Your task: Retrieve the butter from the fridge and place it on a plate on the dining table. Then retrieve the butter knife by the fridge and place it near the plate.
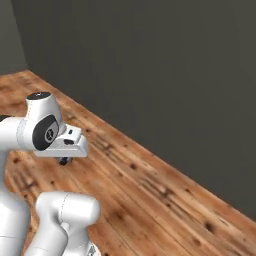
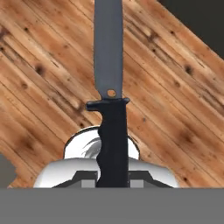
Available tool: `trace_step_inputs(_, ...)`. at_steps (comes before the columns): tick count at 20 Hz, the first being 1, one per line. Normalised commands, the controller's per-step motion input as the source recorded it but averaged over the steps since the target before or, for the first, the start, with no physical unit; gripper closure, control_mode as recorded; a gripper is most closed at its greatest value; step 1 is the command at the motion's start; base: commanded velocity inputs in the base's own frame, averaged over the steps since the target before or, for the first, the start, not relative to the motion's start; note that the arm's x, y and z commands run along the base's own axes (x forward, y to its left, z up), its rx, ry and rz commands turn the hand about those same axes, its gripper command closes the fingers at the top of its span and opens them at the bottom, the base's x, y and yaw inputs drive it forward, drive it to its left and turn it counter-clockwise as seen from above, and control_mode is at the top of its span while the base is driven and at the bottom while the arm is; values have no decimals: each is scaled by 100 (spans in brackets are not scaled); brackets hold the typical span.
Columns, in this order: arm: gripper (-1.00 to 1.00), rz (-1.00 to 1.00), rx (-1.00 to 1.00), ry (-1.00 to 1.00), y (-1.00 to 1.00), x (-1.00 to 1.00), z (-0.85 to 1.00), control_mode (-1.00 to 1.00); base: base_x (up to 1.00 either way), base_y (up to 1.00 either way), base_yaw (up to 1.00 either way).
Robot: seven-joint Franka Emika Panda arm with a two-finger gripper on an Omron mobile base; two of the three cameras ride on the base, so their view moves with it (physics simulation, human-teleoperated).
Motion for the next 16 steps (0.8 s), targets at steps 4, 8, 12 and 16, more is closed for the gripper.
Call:
trace_step_inputs(4, 100, 0, 0, 0, 0, 0, 0, 100, 69, 21, 59)
trace_step_inputs(8, 100, 0, 0, 0, 0, 0, 0, 100, 79, 2, 58)
trace_step_inputs(12, 100, 0, 0, 0, 0, 0, 0, 100, 83, 0, 55)
trace_step_inputs(16, 100, 0, 0, 0, 0, 0, 0, 100, 96, -12, 52)
